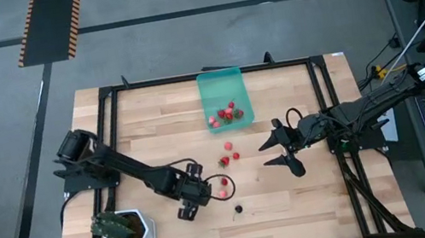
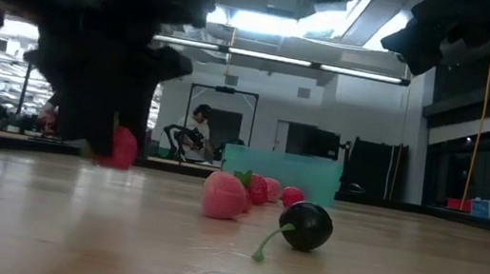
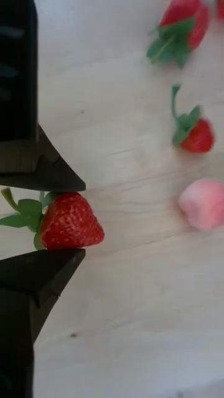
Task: Pick and placing Produce into tupperware
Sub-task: Put the red strawberry into the blue bin
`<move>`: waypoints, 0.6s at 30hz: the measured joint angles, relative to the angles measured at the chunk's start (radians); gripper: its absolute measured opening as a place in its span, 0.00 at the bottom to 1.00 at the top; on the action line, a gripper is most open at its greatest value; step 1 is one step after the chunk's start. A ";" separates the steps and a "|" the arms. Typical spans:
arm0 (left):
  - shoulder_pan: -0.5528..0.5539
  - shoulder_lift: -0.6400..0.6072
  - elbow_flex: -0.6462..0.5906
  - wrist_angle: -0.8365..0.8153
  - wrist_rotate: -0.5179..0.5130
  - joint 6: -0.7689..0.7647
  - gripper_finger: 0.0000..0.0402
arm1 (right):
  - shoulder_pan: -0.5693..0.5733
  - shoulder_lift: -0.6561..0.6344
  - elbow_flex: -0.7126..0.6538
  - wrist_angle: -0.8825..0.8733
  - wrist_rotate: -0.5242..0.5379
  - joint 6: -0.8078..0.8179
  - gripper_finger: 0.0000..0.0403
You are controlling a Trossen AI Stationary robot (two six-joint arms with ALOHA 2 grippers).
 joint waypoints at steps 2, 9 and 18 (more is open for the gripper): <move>0.000 -0.030 0.000 0.000 0.000 0.000 0.30 | 0.000 0.000 0.000 -0.001 0.000 0.000 0.60; 0.000 -0.157 0.000 -0.044 -0.019 -0.021 0.30 | 0.000 0.000 0.000 -0.015 0.000 -0.012 0.60; -0.008 -0.317 -0.014 -0.180 -0.165 -0.079 0.30 | 0.000 0.000 0.000 -0.026 0.000 -0.029 0.60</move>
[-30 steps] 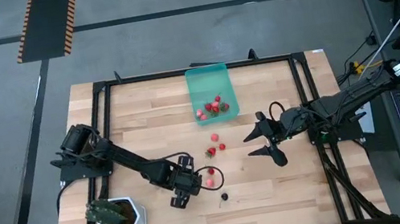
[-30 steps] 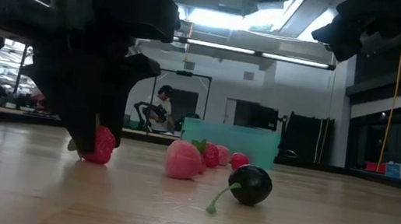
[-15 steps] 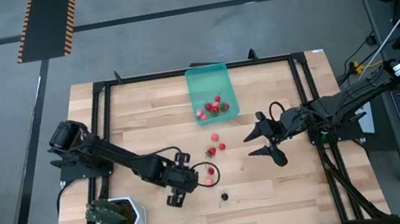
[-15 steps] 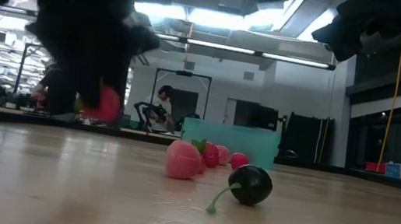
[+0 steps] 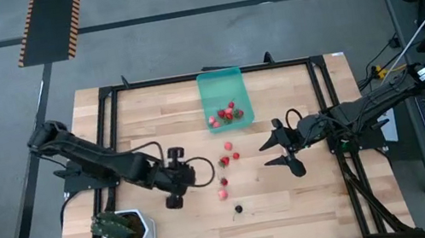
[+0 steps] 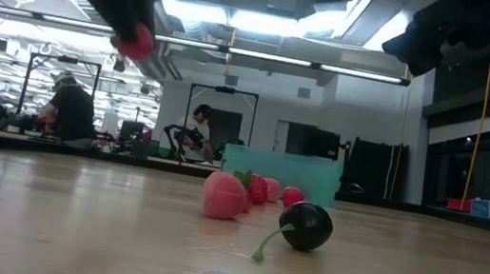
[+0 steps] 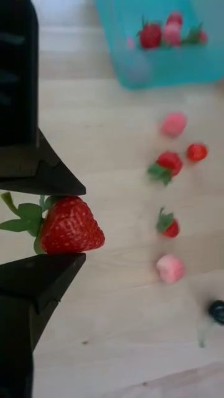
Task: Pick and placing Produce into tupperware
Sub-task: Put the red strawberry into the blue bin
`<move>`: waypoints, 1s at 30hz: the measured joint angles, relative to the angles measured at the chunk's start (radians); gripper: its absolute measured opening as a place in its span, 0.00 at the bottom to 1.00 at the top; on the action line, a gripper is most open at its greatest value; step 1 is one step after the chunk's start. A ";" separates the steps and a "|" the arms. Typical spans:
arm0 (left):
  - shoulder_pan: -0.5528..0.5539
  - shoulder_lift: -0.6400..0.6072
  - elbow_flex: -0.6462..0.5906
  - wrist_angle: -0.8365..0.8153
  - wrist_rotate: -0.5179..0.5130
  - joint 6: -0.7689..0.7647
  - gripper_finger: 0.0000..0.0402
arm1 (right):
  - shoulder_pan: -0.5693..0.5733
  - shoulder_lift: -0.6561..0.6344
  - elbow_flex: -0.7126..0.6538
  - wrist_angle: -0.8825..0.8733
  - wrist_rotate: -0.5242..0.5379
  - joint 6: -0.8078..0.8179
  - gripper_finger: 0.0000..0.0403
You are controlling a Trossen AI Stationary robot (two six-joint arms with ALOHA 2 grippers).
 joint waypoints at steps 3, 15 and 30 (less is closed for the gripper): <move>-0.005 -0.061 -0.055 0.045 -0.009 -0.001 0.30 | 0.000 0.000 0.000 -0.001 0.000 -0.002 0.60; -0.007 -0.318 -0.496 0.582 -0.032 -0.019 0.30 | 0.000 0.000 0.000 0.013 0.000 -0.016 0.60; -0.004 -0.371 -0.754 1.168 -0.026 0.121 0.30 | 0.000 0.000 0.000 0.038 0.002 -0.026 0.60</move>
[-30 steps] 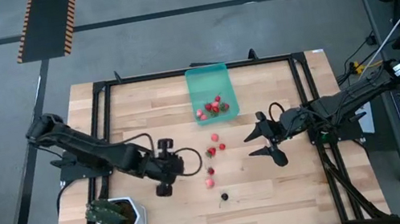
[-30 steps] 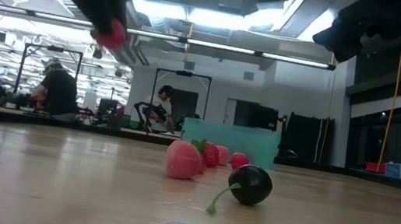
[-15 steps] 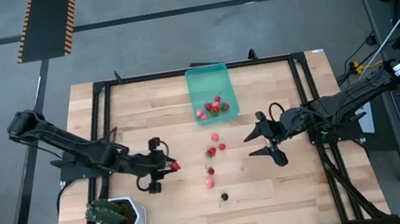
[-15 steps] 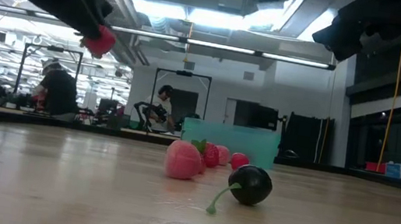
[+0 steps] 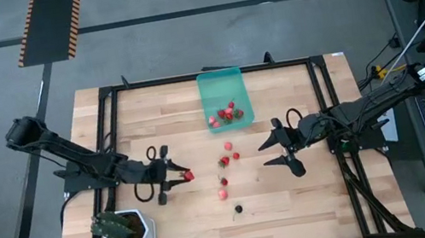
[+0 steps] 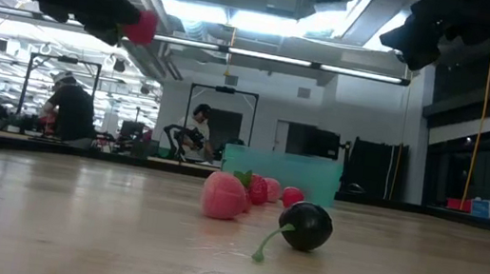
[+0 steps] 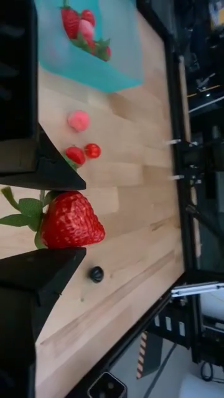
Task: Pick and placing Produce into tupperware
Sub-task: Put the red strawberry into the blue bin
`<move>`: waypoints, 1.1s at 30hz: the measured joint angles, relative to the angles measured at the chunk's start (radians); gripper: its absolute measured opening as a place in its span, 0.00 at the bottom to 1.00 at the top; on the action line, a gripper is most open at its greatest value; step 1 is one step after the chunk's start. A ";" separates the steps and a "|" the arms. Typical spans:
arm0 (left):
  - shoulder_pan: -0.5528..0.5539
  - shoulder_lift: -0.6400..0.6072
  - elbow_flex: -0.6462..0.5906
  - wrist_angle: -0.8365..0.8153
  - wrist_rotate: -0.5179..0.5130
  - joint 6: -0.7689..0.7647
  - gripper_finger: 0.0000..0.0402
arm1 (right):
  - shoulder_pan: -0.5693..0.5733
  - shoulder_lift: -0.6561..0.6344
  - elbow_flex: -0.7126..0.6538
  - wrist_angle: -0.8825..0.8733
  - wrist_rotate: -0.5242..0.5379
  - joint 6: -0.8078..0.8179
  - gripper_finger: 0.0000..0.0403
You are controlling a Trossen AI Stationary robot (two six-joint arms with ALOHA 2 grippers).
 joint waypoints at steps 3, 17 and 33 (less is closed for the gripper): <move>0.002 0.000 0.000 0.028 0.000 0.019 0.30 | 0.000 0.000 0.000 0.006 0.000 -0.005 0.60; 0.092 0.003 0.000 0.057 -0.150 -0.007 0.30 | 0.000 0.000 0.000 0.020 0.000 -0.009 0.60; 0.263 0.119 0.000 0.263 -0.035 0.059 0.30 | 0.000 0.000 0.000 0.019 0.000 -0.034 0.60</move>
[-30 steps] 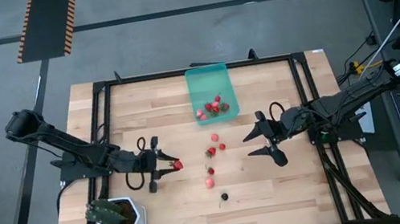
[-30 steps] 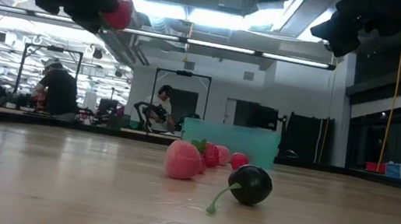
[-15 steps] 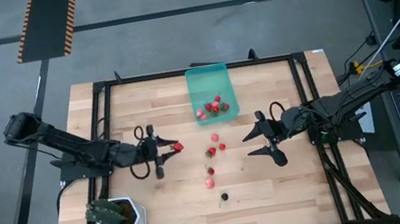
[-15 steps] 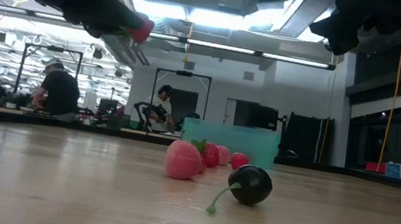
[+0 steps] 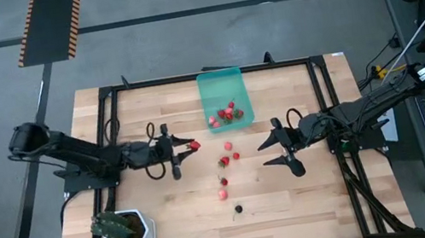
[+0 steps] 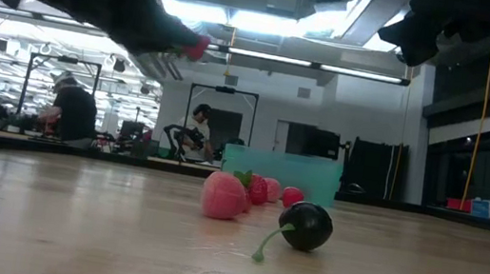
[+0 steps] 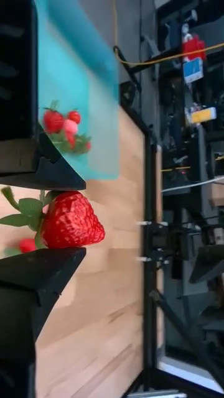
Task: Pick and placing Produce into tupperware
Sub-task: Put the red strawberry into the blue bin
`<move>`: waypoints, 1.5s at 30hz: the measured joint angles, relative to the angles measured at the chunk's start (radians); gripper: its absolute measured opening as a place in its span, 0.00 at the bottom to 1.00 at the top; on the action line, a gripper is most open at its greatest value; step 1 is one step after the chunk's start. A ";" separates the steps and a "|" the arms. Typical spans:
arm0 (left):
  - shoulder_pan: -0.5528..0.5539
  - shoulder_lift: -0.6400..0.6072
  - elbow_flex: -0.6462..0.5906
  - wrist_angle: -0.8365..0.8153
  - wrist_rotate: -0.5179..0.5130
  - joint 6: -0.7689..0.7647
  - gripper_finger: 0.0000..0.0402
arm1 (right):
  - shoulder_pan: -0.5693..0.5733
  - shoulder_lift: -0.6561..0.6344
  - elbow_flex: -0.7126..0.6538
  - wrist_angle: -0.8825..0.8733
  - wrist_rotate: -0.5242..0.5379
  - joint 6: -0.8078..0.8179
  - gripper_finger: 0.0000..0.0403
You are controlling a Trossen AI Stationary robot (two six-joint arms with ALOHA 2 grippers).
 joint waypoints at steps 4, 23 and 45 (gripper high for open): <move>0.086 0.070 0.000 0.105 0.098 0.010 0.30 | 0.000 0.000 0.000 -0.001 0.000 -0.013 0.60; 0.416 0.423 0.282 0.149 0.305 0.005 0.30 | 0.000 0.049 0.000 -0.002 -0.001 -0.038 0.60; 0.522 0.619 0.730 -0.535 0.300 0.060 0.30 | 0.000 0.055 0.000 -0.001 -0.001 -0.035 0.60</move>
